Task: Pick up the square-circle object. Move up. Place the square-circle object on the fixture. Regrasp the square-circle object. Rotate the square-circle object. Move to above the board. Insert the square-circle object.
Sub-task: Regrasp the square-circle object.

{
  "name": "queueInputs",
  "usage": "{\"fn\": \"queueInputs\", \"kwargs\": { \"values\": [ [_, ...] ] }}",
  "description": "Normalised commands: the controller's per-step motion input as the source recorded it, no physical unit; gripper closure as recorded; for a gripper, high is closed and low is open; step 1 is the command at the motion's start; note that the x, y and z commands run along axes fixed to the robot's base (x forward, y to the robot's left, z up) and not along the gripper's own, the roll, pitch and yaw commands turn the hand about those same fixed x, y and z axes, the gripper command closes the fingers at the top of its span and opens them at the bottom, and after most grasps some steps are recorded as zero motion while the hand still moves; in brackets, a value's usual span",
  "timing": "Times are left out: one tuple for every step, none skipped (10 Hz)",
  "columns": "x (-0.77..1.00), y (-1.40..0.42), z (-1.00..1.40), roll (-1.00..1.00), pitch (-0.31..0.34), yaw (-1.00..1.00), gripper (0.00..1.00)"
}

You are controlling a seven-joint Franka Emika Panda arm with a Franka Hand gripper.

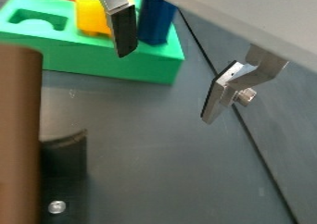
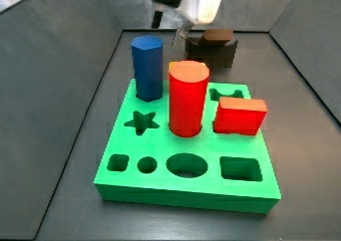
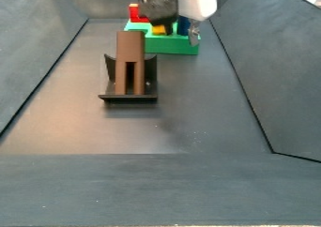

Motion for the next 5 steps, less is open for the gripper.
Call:
{"fn": "queueInputs", "kwargs": {
  "values": [
    [-0.05,-0.01,0.01,0.7,-0.355,-1.0,0.0],
    [-0.05,-0.01,0.01,0.7,-0.358,-1.0,0.0],
    [-0.05,-0.01,0.0,0.69,-0.354,-1.0,0.0],
    [-0.04,-0.01,0.0,0.67,-0.334,-1.0,0.0],
    [-0.05,-0.01,0.0,0.67,-0.317,-1.0,0.0]
  ]
}}
